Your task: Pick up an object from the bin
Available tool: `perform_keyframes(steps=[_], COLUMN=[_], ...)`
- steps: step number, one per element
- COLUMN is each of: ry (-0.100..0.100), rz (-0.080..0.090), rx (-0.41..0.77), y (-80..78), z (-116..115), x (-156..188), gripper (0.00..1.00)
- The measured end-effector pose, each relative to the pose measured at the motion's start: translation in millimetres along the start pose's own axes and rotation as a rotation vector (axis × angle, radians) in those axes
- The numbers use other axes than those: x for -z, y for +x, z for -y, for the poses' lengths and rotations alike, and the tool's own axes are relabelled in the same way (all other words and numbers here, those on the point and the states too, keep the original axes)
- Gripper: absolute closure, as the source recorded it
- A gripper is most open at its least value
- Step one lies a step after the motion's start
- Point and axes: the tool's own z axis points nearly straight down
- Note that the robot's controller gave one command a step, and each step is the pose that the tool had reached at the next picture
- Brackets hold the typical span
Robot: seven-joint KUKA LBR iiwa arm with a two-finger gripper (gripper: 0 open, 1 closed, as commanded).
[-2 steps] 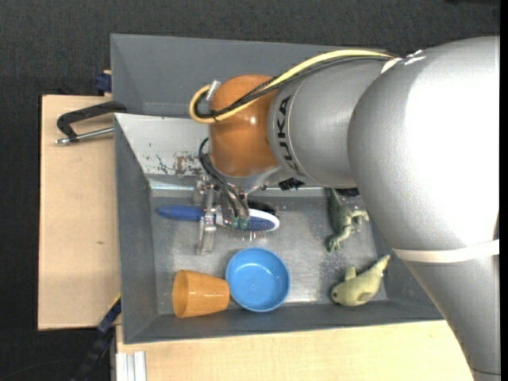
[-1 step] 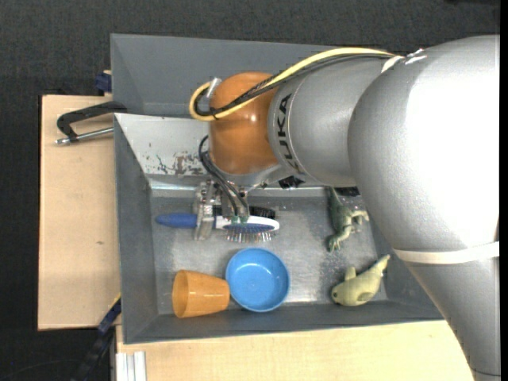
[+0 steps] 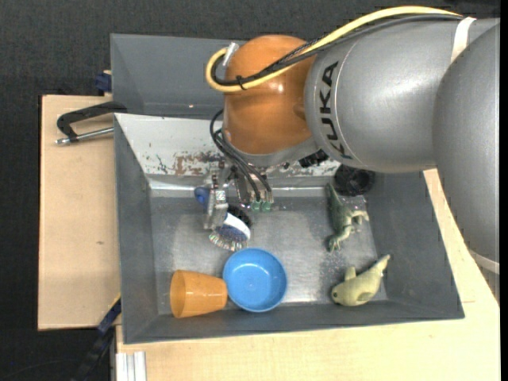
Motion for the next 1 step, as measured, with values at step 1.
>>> perform_keyframes(steps=[1], ry=[0.0], rz=[-0.002], rx=[0.023], y=[-8.9], z=[-0.7], x=[54.9], gripper=[1.0])
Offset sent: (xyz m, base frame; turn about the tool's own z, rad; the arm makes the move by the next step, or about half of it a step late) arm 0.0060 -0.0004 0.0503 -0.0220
